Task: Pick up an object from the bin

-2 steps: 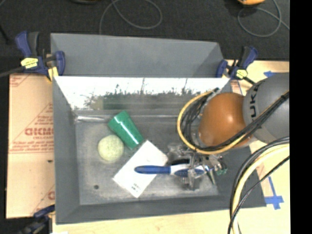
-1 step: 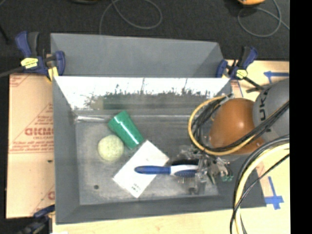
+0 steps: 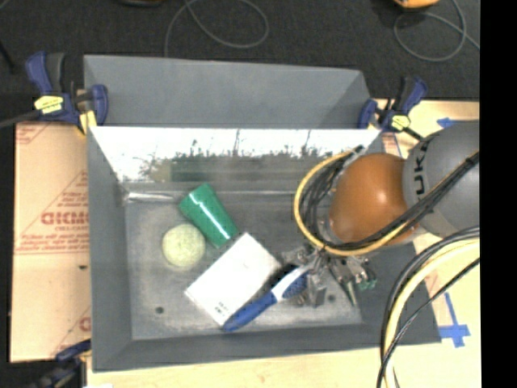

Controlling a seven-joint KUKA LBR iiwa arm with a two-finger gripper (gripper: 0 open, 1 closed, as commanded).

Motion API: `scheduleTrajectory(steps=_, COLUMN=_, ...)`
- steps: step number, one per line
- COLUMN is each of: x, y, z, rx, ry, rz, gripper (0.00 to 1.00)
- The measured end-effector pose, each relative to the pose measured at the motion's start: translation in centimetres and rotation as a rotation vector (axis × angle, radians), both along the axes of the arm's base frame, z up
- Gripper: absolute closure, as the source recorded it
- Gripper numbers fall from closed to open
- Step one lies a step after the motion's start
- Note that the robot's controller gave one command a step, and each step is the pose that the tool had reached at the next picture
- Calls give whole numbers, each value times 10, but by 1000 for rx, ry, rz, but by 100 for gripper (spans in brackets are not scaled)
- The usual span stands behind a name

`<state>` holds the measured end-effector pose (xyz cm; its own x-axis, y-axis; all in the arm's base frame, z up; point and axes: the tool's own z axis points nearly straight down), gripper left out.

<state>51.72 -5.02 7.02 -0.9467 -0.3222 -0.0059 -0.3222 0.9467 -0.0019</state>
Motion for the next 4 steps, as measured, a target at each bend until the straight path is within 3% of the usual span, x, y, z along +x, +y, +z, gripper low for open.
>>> scheduleTrajectory(steps=2, x=0, y=0, z=1, rx=0, ry=1, rz=-1, gripper=100)
scheduleTrajectory(steps=4, x=-2, y=0, z=28, rx=0, ry=10, rz=-4, gripper=100)
